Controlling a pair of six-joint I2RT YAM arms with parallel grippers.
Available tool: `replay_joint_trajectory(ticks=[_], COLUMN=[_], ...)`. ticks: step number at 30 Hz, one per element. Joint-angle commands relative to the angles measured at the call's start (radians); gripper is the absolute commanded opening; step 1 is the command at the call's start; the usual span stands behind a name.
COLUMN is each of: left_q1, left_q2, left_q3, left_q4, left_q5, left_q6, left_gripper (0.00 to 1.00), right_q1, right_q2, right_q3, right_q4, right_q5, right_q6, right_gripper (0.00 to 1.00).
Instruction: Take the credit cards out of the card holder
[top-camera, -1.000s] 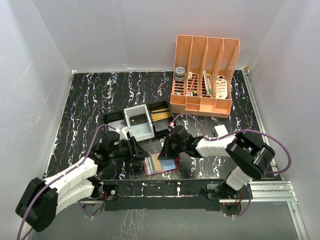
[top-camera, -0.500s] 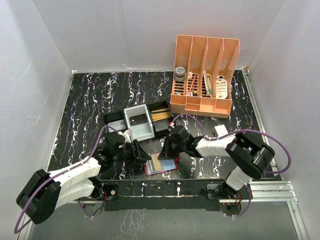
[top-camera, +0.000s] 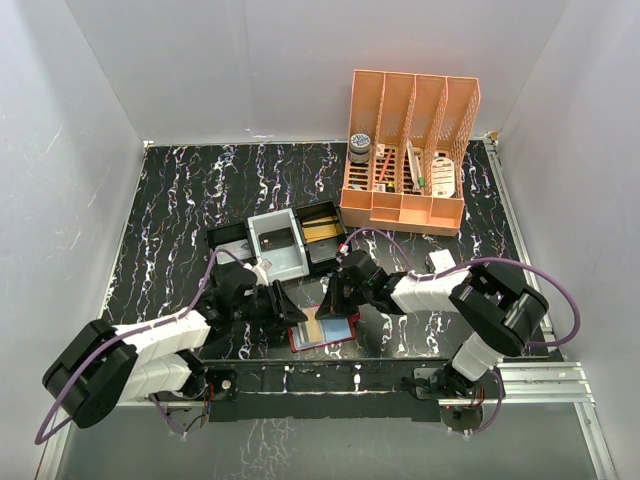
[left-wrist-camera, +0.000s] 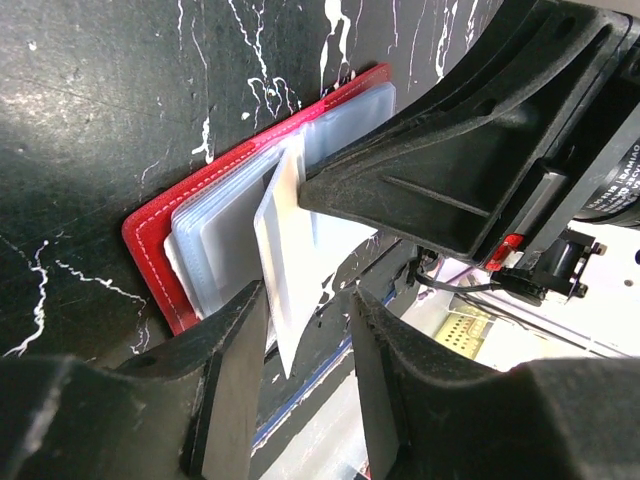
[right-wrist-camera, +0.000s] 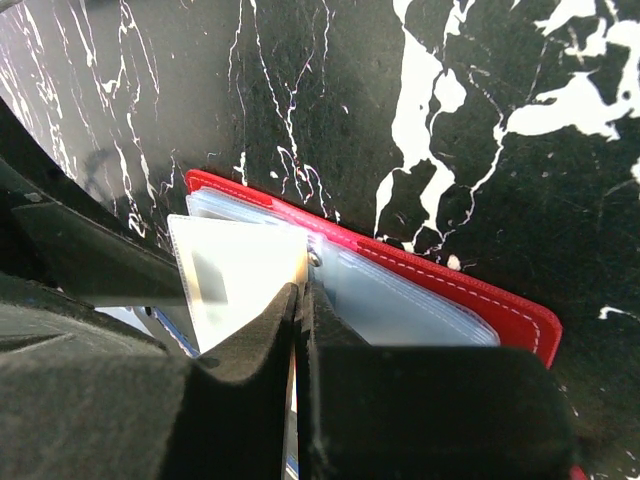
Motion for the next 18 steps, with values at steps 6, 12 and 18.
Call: replay_joint_trajectory(ticks=[6, 12, 18], left_q1=[-0.026, -0.028, -0.036], left_q2=[0.052, 0.063, 0.106], left_q3=[0.045, 0.063, 0.074], left_q4=[0.103, 0.097, 0.131], left_q5=[0.073, 0.071, 0.098], left_q6=[-0.016, -0.012, -0.018], left_gripper=[0.36, 0.36, 0.37], right_q1=[0.000, 0.000, -0.003], right_q2=[-0.089, -0.231, -0.337], right_q3=[-0.030, 0.026, 0.044], right_q4=[0.089, -0.054, -0.288], right_q5=[-0.028, 0.121, 0.409], right_q6=[0.000, -0.008, 0.043], right_gripper=[0.23, 0.41, 0.44])
